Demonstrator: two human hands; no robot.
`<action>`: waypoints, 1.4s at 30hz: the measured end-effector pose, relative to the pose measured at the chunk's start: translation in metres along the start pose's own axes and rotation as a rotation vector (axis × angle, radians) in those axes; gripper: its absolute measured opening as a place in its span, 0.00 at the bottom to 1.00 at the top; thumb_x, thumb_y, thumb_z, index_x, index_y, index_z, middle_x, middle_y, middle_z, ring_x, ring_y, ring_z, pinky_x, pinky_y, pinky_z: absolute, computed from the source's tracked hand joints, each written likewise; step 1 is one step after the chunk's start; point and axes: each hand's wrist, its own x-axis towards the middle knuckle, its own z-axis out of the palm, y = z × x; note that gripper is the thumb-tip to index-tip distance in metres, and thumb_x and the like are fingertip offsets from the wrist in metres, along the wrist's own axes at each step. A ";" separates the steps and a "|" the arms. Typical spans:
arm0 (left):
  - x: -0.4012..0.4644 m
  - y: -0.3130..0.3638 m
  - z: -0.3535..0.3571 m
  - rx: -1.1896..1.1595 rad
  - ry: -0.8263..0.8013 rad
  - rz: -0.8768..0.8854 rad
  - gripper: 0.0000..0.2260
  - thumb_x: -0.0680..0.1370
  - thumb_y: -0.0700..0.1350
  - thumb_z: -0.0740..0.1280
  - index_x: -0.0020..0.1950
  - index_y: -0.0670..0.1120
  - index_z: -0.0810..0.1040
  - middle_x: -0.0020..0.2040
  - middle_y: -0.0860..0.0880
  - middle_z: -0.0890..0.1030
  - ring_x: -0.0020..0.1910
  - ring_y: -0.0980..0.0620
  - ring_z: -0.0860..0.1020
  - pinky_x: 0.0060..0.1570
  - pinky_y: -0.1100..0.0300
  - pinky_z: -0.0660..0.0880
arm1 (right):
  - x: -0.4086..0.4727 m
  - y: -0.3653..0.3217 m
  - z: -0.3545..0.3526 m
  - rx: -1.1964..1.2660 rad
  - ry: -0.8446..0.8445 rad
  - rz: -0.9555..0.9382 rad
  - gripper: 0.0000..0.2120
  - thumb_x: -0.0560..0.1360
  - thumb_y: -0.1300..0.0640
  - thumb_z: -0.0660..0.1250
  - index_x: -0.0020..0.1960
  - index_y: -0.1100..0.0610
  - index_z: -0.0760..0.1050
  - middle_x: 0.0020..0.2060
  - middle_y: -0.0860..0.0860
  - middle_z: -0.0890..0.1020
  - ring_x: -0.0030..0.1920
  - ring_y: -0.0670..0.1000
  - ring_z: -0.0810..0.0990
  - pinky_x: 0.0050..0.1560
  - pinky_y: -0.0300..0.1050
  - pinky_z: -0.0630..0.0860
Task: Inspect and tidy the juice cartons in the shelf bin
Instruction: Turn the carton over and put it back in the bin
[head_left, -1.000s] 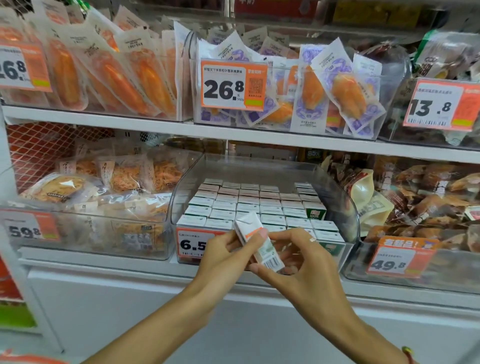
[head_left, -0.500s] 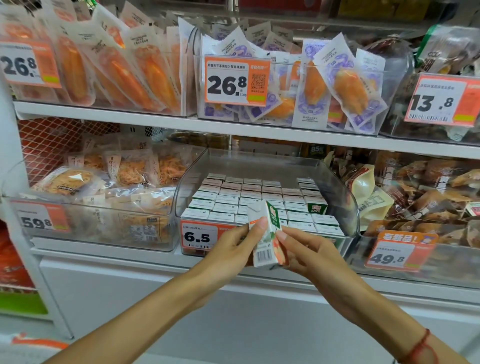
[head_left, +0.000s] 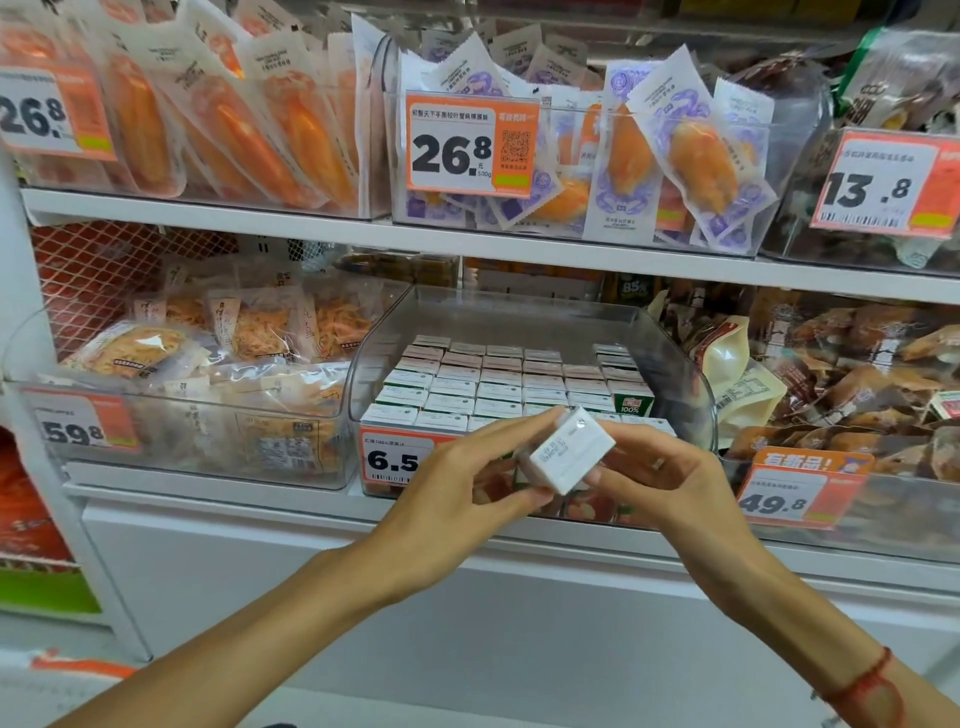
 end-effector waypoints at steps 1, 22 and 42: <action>-0.001 0.001 0.000 0.017 -0.003 0.018 0.32 0.76 0.40 0.72 0.68 0.71 0.67 0.66 0.71 0.72 0.68 0.68 0.69 0.58 0.71 0.72 | -0.001 0.000 -0.001 0.000 -0.006 -0.008 0.18 0.62 0.50 0.75 0.52 0.41 0.84 0.53 0.43 0.85 0.57 0.45 0.82 0.54 0.36 0.79; 0.005 0.009 -0.004 -0.680 -0.061 -0.630 0.17 0.73 0.60 0.67 0.59 0.59 0.81 0.55 0.47 0.85 0.54 0.51 0.83 0.54 0.53 0.81 | -0.006 -0.011 0.010 -0.181 -0.094 0.035 0.15 0.66 0.37 0.69 0.48 0.42 0.85 0.41 0.47 0.87 0.41 0.44 0.84 0.41 0.37 0.80; 0.012 0.008 -0.007 -0.816 0.048 -0.544 0.21 0.72 0.49 0.73 0.65 0.56 0.78 0.59 0.49 0.83 0.56 0.50 0.83 0.55 0.58 0.80 | 0.003 -0.011 0.009 0.134 -0.219 0.356 0.21 0.71 0.35 0.67 0.59 0.46 0.81 0.51 0.56 0.85 0.51 0.55 0.85 0.46 0.39 0.80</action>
